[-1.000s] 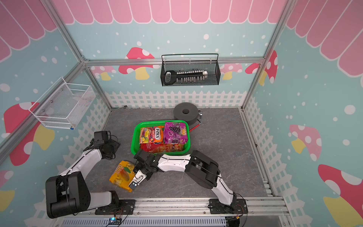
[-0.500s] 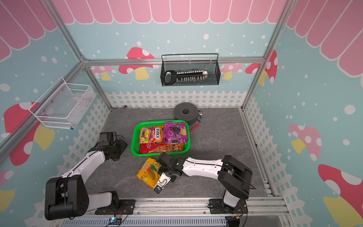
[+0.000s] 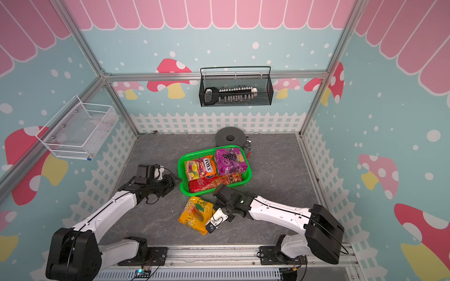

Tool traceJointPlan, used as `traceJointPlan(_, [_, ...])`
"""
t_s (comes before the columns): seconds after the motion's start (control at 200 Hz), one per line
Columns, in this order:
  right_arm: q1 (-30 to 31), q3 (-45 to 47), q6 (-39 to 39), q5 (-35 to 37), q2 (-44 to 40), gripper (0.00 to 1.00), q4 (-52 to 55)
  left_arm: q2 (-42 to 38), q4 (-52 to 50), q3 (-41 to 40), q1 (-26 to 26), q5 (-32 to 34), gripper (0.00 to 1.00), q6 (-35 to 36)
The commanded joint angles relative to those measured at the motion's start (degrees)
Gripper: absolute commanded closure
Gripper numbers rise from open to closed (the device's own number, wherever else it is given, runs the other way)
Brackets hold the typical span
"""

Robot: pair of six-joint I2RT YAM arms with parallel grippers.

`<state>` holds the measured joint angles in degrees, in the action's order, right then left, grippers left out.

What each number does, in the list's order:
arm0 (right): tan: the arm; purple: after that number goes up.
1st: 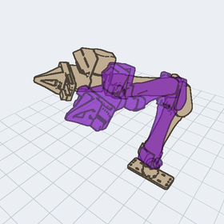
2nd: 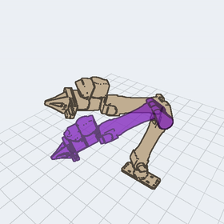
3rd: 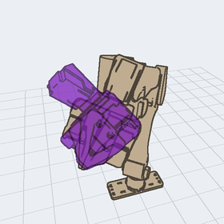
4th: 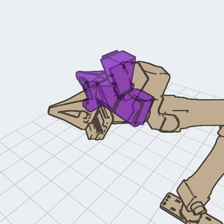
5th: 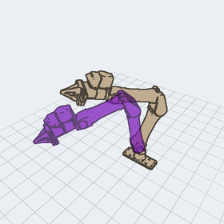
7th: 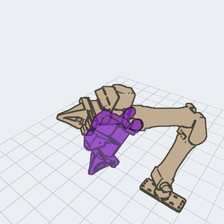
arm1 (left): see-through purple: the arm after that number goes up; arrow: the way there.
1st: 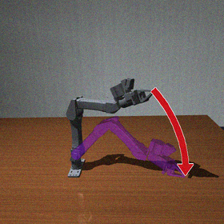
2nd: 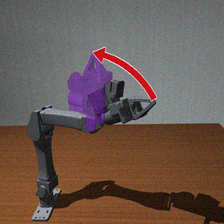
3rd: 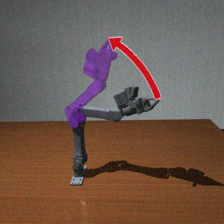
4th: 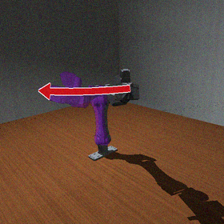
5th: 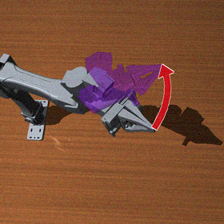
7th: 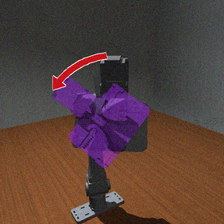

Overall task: Put the candies in the basket
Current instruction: Adjust the basket at the center of the board, then adjust the candie at the center of the board.

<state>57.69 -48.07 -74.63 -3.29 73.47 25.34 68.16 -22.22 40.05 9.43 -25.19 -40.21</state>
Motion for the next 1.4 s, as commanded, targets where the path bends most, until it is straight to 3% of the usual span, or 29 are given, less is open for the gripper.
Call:
traceJointPlan(0.0, [-0.39,0.65,5.05,-4.47,-5.08,0.39,2.17,-0.66,-2.72,1.42,2.39,-3.95,0.31,3.16])
traceJointPlan(0.015, [-0.41,0.64,5.63,-5.14,-5.62,0.34,2.17,-0.66,-2.82,1.24,2.59,-4.03,0.31,3.40])
traceJointPlan(0.03, [-0.44,0.68,6.28,-5.89,-6.06,0.08,2.09,-0.58,-2.95,0.99,2.81,-4.01,0.31,3.65])
traceJointPlan(0.035, [-0.46,0.69,6.49,-6.14,-6.24,0.04,2.08,-0.58,-2.98,0.90,2.88,-4.09,0.31,3.73])
traceJointPlan(0.05, [-0.41,0.70,7.23,-6.81,-6.76,0.01,2.00,-0.57,-3.05,0.72,3.00,-4.16,0.31,4.00])
traceJointPlan(0.145, [-0.39,1.50,12.91,-10.53,-9.46,0.00,-0.78,-0.65,-3.38,-0.47,3.24,-3.87,0.31,4.95])
traceJointPlan(0.215, [-0.46,2.47,23.62,-11.83,-11.60,0.00,-7.47,-1.09,-3.36,-0.68,3.35,-3.11,0.32,4.70])
traceJointPlan(0.29, [-0.43,4.29,45.18,-6.37,-13.84,0.00,-19.03,-1.36,-3.39,-0.44,3.31,-1.36,0.33,4.70])
traceJointPlan(0.35, [-0.40,4.56,69.12,7.86,-14.90,0.00,-24.88,-1.16,-3.25,-0.33,3.40,-0.11,0.34,4.63])
traceJointPlan(0.405, [-0.71,2.84,88.77,19.14,-14.88,0.00,-21.39,-0.65,-2.90,-0.20,3.48,0.64,0.34,4.72])
traceJointPlan(0.485, [-1.31,1.31,103.45,20.52,-14.00,0.00,-15.07,0.40,-1.91,-0.04,3.72,1.15,0.35,5.02])
traceJointPlan(0.595, [-1.36,0.43,119.30,16.90,-12.42,0.00,-8.45,1.73,-0.34,0.19,3.91,2.08,0.35,5.27])
traceJointPlan(0.705, [-1.40,0.80,120.33,9.76,-10.41,0.00,-6.60,3.04,0.94,0.37,3.93,3.72,0.37,5.40])
traceJointPlan(0.98, [-1.47,0.48,116.07,0.68,-0.03,0.01,-5.95,8.35,3.84,2.78,3.97,5.78,0.38,6.59])
traceJointPlan(1.216, [-3.85,0.77,113.81,-4.23,4.44,0.28,-8.76,9.35,4.76,2.31,3.93,8.09,0.41,7.07])
traceJointPlan(1.321, [-6.76,0.80,109.85,-7.81,6.04,0.46,-10.46,10.05,4.97,2.40,3.93,7.88,0.41,7.25])
traceJointPlan(1.396, [-9.04,0.36,105.88,-10.93,7.19,0.51,-10.14,10.27,4.91,2.21,3.97,7.41,0.41,7.25])
